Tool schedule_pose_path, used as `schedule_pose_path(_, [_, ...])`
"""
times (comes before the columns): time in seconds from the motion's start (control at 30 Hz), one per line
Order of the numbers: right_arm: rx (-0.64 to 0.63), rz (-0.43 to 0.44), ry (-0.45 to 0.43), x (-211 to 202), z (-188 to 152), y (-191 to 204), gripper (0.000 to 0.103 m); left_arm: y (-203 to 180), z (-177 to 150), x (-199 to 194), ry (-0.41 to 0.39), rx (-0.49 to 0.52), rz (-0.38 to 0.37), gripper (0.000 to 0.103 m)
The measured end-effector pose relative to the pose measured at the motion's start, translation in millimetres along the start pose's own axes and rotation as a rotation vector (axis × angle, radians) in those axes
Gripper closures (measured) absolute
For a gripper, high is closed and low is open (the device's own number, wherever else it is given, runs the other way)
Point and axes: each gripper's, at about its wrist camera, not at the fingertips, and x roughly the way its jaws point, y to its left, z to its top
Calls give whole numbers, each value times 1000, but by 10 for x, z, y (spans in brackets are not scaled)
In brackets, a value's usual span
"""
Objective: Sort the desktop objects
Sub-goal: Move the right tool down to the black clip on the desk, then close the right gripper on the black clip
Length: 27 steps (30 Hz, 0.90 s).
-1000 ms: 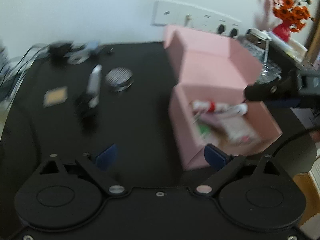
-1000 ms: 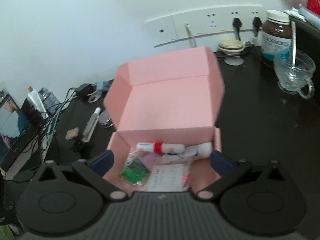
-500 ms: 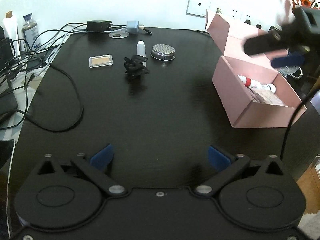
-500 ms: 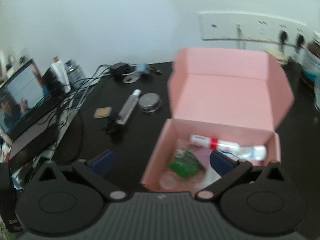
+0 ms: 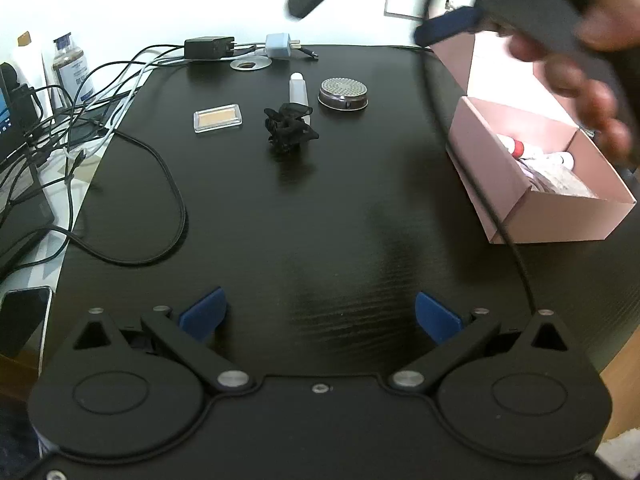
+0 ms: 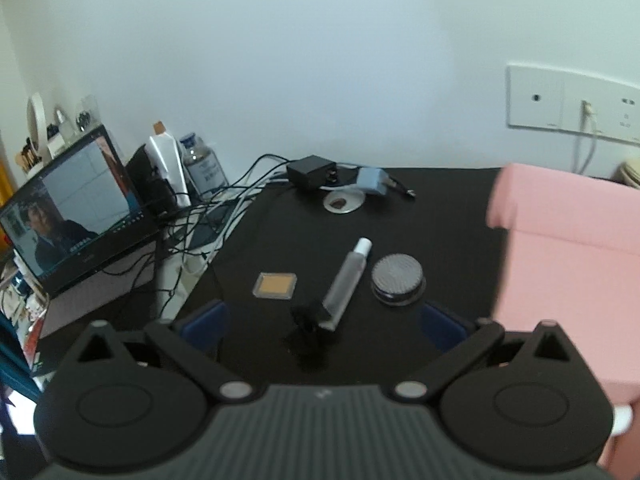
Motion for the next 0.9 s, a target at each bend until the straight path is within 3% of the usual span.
schedule_pose_path(0.17, [-79, -20, 31, 293, 8, 148, 4, -57, -45, -6, -2, 29, 29, 0])
schedule_pose_path(0.37, [-198, -55, 105, 641, -84, 319, 31, -91, -81, -12, -11, 41, 42, 0])
schedule_pose_path(0.63, [-155, -31, 160, 906, -163, 354, 43, -113, -80, -11, -12, 40, 46, 0])
schedule_pose_path(0.9, [-103, -60, 215, 1049, -215, 298, 74, -113, -88, -7, -16, 41, 45, 0])
